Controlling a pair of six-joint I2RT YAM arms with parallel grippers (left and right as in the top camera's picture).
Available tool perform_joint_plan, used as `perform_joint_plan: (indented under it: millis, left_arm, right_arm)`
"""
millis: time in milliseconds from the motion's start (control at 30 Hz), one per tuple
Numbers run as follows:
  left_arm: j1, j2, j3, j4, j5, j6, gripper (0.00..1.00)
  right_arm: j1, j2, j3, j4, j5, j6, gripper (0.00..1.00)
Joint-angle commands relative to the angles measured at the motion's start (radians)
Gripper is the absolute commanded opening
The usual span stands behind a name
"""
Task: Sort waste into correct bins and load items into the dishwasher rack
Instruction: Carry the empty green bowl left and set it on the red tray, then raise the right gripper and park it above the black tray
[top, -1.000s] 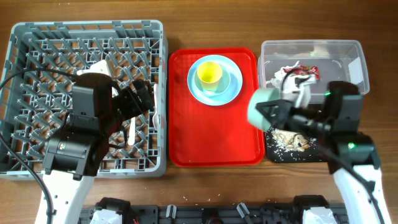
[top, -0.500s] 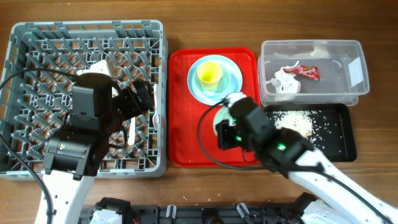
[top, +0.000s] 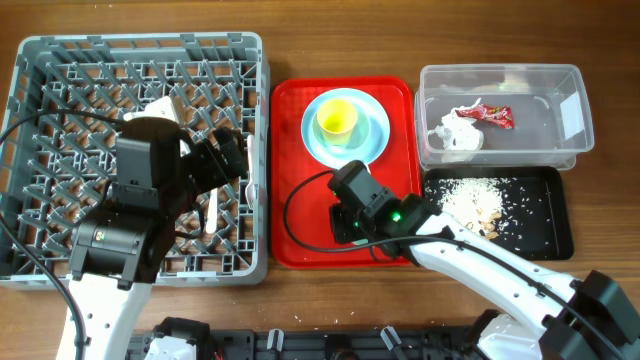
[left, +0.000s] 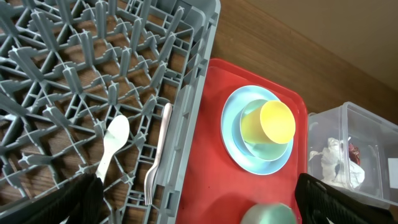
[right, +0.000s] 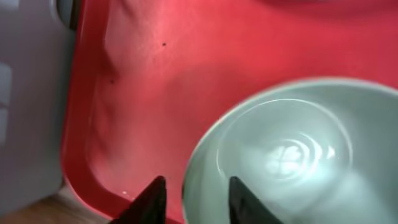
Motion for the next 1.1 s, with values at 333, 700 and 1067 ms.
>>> perform_joint_plan:
  millis: [333,700,1067]
  left_arm:
    - [0.006,0.004,0.014,0.002,-0.010,0.005,1.00]
    - [0.006,0.004,0.014,0.002,-0.010,0.005,1.00]
    - [0.006,0.004,0.014,0.010,-0.014,0.005,1.00]
  right_arm:
    - [-0.186,-0.498,0.094,-0.407,0.441,0.108,1.00]
    - [-0.298,-0.551,0.094,-0.552,0.490,0.181,1.00]
    - [-0.298,-0.375,0.094,-0.520,0.490,0.181,1.00]
